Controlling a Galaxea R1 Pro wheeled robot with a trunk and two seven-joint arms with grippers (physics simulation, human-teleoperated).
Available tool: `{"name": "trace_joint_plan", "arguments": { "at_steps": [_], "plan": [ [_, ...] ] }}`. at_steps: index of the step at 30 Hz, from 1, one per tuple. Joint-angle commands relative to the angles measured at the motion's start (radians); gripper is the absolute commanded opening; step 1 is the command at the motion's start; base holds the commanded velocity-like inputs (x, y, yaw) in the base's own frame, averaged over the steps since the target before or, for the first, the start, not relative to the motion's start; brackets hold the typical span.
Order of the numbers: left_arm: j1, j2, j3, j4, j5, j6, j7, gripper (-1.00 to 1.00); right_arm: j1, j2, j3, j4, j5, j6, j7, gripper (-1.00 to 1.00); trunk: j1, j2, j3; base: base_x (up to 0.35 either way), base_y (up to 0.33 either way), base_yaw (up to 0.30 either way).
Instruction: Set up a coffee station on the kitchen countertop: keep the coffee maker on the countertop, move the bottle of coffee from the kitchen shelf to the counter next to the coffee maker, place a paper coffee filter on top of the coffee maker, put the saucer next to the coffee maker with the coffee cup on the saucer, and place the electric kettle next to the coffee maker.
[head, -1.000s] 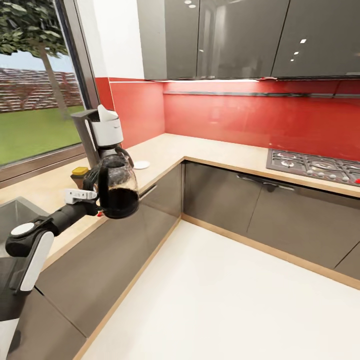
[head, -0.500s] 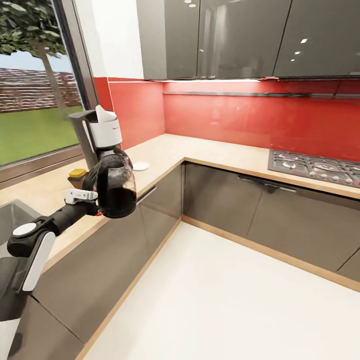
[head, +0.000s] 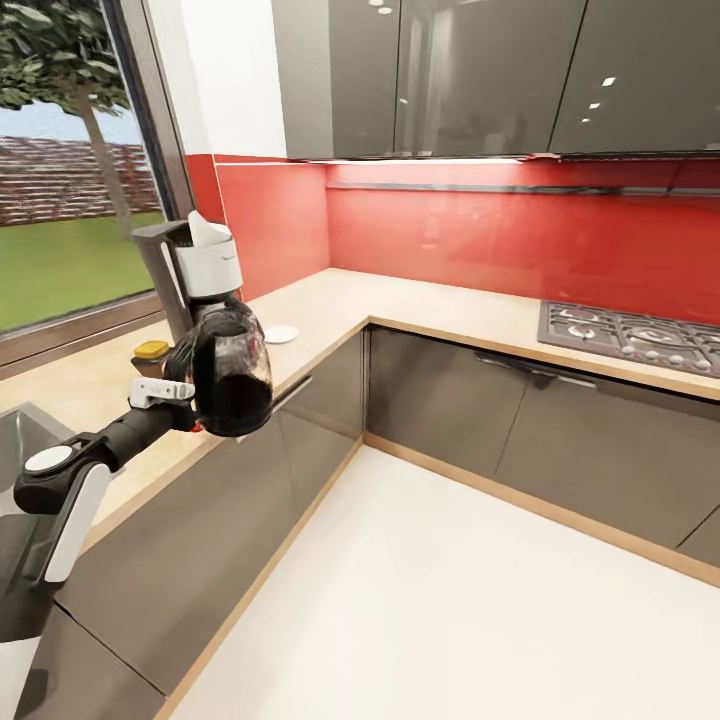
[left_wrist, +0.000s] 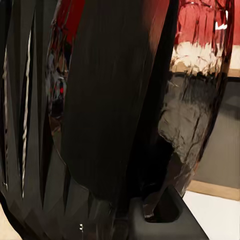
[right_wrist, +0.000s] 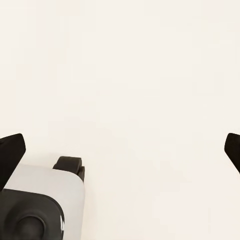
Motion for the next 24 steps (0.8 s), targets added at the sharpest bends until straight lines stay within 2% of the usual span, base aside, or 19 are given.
{"name": "trace_joint_plan", "arguments": {
  "at_steps": [1, 7, 13, 24],
  "plan": [
    [-0.001, 0.000, 0.002, -0.001, 0.009, 0.008, -0.002, -1.00, -0.001, 0.001, -0.008, 0.001, 0.008, -0.003, 0.008, 1.00, 0.000, -0.001, -0.001, 0.002, 0.000, 0.000],
    [-0.001, 0.000, 0.004, -0.001, 0.009, 0.008, -0.002, -1.00, -0.001, 0.001, -0.008, 0.000, 0.008, -0.003, 0.008, 1.00, 0.000, -0.001, -0.001, 0.000, 0.000, 0.015],
    [-0.001, 0.000, 0.004, 0.000, 0.009, 0.008, -0.002, -1.00, -0.001, 0.001, -0.008, 0.000, 0.008, -0.003, 0.008, 1.00, 0.000, -0.001, -0.001, 0.000, 0.000, 0.177],
    [-0.001, 0.000, 0.002, 0.000, 0.009, 0.008, -0.002, -1.00, -0.001, 0.001, -0.008, 0.001, 0.008, -0.003, 0.008, 1.00, 0.000, -0.001, -0.001, 0.071, -0.046, 0.062]
  ]
}}
